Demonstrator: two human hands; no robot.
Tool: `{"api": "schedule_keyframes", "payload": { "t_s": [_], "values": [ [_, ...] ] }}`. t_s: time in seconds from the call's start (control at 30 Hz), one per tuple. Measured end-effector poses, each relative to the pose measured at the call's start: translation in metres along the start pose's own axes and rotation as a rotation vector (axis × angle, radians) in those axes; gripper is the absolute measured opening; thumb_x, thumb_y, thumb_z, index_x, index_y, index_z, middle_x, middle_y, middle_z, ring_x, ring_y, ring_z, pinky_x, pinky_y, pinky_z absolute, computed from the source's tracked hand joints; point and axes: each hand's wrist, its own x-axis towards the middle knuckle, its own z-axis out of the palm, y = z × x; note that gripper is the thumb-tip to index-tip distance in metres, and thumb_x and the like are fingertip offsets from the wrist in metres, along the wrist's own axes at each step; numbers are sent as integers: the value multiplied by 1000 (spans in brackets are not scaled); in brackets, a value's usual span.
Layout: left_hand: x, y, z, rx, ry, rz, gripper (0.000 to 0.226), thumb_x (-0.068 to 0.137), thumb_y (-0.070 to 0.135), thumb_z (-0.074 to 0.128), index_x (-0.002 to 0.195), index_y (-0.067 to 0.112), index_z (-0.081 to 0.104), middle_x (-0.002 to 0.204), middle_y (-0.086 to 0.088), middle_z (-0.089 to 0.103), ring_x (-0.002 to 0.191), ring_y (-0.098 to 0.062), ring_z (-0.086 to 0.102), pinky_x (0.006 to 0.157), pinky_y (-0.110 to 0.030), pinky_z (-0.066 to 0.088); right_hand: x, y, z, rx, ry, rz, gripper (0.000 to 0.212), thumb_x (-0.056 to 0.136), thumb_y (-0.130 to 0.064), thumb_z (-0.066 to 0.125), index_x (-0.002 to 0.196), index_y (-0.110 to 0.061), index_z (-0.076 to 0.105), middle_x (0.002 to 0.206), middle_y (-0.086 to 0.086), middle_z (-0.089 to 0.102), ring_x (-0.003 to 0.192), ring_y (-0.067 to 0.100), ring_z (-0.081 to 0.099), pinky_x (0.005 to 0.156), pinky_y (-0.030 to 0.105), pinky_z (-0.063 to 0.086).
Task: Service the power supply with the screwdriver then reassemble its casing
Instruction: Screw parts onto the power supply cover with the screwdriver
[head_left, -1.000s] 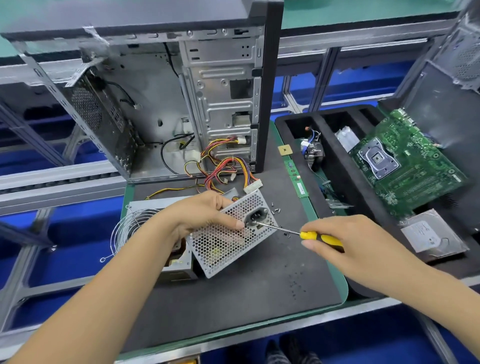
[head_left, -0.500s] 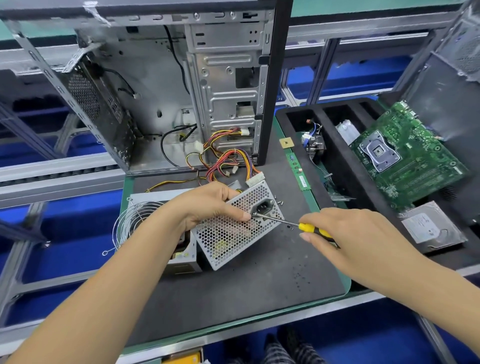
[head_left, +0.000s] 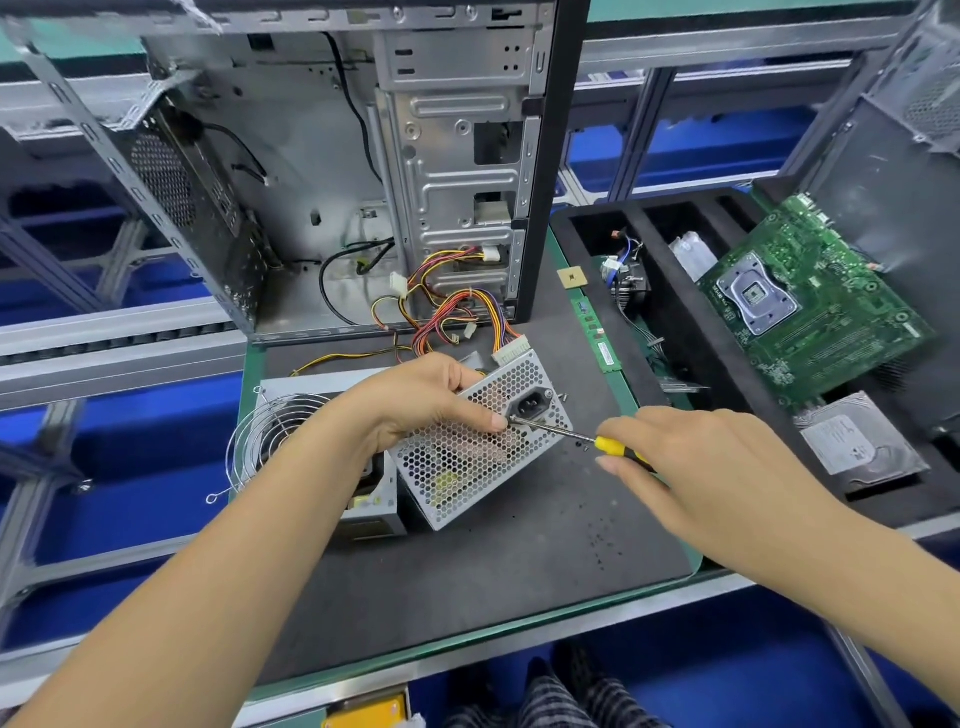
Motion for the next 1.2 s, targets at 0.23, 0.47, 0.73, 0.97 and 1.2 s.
{"api": "schedule_keyframes", "payload": {
  "t_s": [0.23,0.47,0.73,0.97,1.2],
  "values": [
    [1,0,2,15,59,21,17,83,12,75,96,1,76,94,-16,75,81,-21,69,80,-29,56,2,-3,-6,-16,-19,10,37,94,-51,14,107,-33,43,92,-9,56,78,17,60,60,29,41],
    [0,4,5,96,64,53,12,84,13,74,93,5,77,92,-10,76,78,-12,68,76,-22,49,4,-7,-13,-114,-39,16,35,95,-51,9,98,-29,35,88,-9,58,77,18,58,55,30,31],
    [-3,3,20,90,69,60,17,87,5,69,96,-10,71,100,-32,69,81,-29,63,84,-43,51,5,-8,-19,155,-116,77,22,92,-32,51,96,-26,30,97,-4,37,75,21,55,70,36,48],
    [-6,2,30,64,116,62,17,89,5,66,96,-10,70,97,-31,69,79,-29,63,76,-35,49,-4,-5,-17,-24,-81,134,27,96,-53,27,94,-29,39,89,-7,41,75,18,54,57,28,36],
    [-4,0,45,66,176,60,20,92,7,64,96,-13,69,95,-32,70,72,-26,62,61,-24,48,-14,-8,-2,155,-72,176,26,97,-49,31,89,-25,36,72,-8,45,68,19,49,57,31,34]
  ]
}}
